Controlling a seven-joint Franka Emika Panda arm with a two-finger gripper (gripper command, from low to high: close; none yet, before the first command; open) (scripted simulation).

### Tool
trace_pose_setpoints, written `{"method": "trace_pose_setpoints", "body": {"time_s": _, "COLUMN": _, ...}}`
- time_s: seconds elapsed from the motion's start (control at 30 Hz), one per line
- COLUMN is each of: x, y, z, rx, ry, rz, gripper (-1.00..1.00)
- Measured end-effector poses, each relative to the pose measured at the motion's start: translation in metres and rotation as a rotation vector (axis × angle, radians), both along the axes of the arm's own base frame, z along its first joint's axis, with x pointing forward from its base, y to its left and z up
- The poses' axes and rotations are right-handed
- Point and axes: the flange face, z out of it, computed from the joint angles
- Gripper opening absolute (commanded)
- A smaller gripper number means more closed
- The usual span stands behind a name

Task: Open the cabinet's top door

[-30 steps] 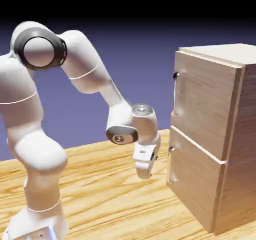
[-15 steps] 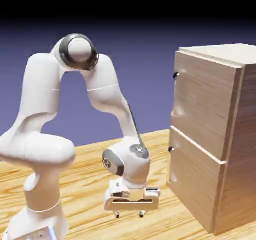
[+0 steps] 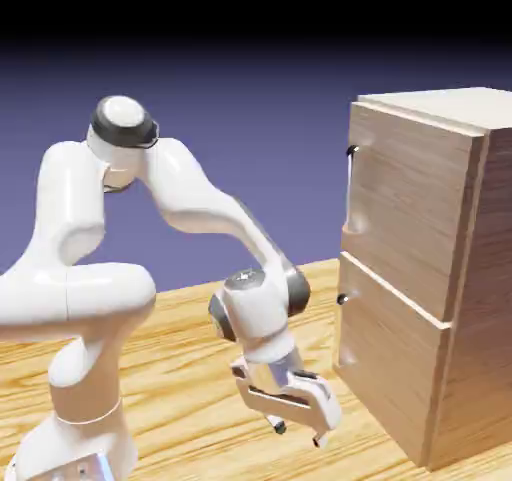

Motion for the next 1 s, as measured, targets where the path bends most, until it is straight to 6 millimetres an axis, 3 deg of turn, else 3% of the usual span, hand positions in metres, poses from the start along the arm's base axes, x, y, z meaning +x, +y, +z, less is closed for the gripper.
{"method": "trace_pose_setpoints", "body": {"time_s": 0.13, "x": 0.019, "y": 0.015, "z": 0.05, "rx": 0.008, "ry": -0.3, "rz": -0.082, "gripper": 0.0}}
{"method": "trace_pose_setpoints", "body": {"time_s": 0.27, "x": 0.034, "y": 0.044, "z": 0.106, "rx": 0.084, "ry": -0.624, "rz": -0.099, "gripper": 0.0}}
{"method": "trace_pose_setpoints", "body": {"time_s": 0.4, "x": 0.041, "y": 0.088, "z": 0.166, "rx": 0.24, "ry": -0.946, "rz": -0.051, "gripper": 0.0}}
{"method": "trace_pose_setpoints", "body": {"time_s": 0.53, "x": 0.032, "y": 0.14, "z": 0.226, "rx": 0.47, "ry": -1.228, "rz": 0.055, "gripper": 0.0}}
{"method": "trace_pose_setpoints", "body": {"time_s": 0.57, "x": 0.032, "y": 0.14, "z": 0.226, "rx": 0.47, "ry": -1.228, "rz": 0.055, "gripper": 0.0}}
{"method": "trace_pose_setpoints", "body": {"time_s": 0.7, "x": 0.074, "y": 0.138, "z": 0.226, "rx": 0.469, "ry": -1.228, "rz": 0.055, "gripper": 0.0}}
{"method": "trace_pose_setpoints", "body": {"time_s": 0.73, "x": 0.082, "y": 0.137, "z": 0.226, "rx": 0.47, "ry": -1.228, "rz": 0.055, "gripper": -1.0}}
{"method": "trace_pose_setpoints", "body": {"time_s": 0.8, "x": 0.082, "y": 0.137, "z": 0.226, "rx": 0.47, "ry": -1.228, "rz": 0.055, "gripper": -1.0}}
{"method": "trace_pose_setpoints", "body": {"time_s": 1.0, "x": 0.046, "y": 0.114, "z": 0.226, "rx": 0.565, "ry": -1.19, "rz": 0.187, "gripper": -1.0}}
